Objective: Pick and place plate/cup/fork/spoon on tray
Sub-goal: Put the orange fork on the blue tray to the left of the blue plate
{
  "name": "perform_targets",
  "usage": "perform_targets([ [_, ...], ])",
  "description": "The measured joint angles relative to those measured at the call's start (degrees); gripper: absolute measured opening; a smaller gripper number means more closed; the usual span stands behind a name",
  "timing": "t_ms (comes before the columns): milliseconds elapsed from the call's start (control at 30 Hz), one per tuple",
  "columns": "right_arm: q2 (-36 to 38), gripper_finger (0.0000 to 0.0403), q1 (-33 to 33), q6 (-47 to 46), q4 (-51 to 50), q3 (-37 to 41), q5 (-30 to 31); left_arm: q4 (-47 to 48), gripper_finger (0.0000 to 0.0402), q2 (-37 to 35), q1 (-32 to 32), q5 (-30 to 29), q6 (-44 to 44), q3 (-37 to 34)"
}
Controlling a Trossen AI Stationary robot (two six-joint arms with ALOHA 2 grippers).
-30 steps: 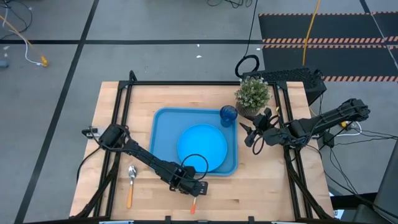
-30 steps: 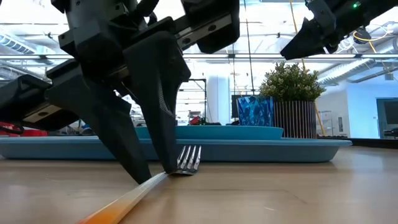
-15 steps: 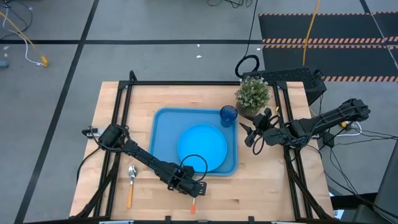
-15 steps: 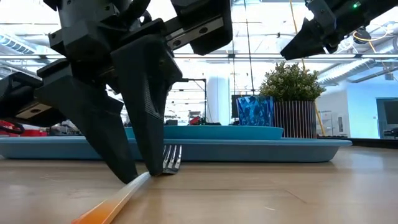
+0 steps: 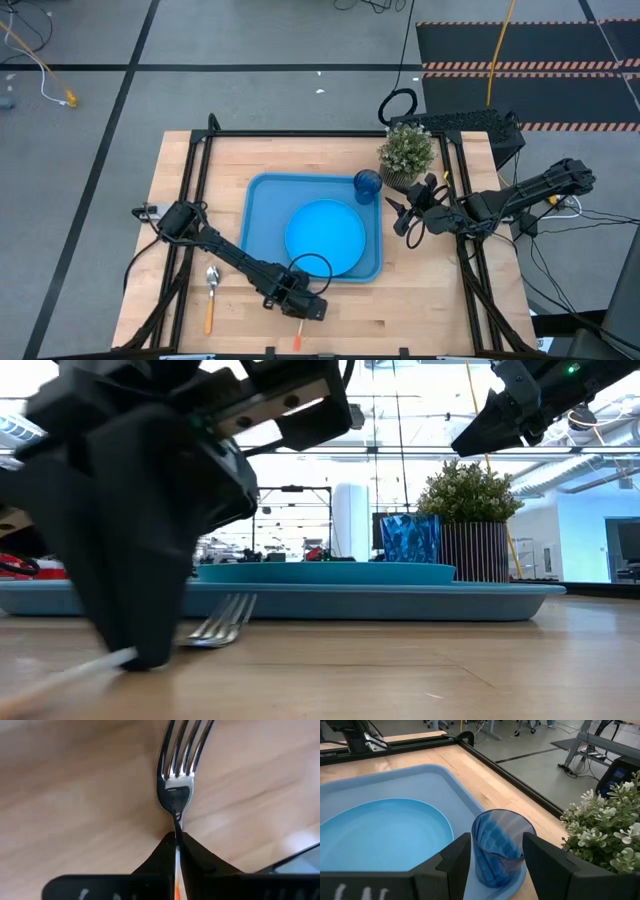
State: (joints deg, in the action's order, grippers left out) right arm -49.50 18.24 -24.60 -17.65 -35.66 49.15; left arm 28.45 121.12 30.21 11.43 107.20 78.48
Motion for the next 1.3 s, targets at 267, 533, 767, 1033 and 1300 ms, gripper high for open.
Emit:
perform_targets([
  [267,0.0,0.0174,0.0,0.4,0.2,0.0,-1.7,0.3,0.0010,-1.0,0.3,3.7,-1.6,-0.2],
  [533,0.0,0.0174,0.0,0.4,0.2,0.0,-1.6,6.1,0.0009,-5.8,0.5,2.1,-2.0,-0.7],
  [767,0.0,0.0174,0.0,0.4,0.2,0.0,-1.5,10.5,0.0008,-13.2,0.8,-6.0,-2.3,-0.5],
  [1033,0.0,0.0174,0.0,0.8,0.2,0.0,-1.5,29.1,0.0008,-19.5,-1.0,-8.2,-3.7,-0.3],
  [1300,0.0,0.0174,0.0,1.3,0.1,0.0,-3.1,40.9,0.0008,-23.4,-10.4,-14.1,-13.5,-0.3],
])
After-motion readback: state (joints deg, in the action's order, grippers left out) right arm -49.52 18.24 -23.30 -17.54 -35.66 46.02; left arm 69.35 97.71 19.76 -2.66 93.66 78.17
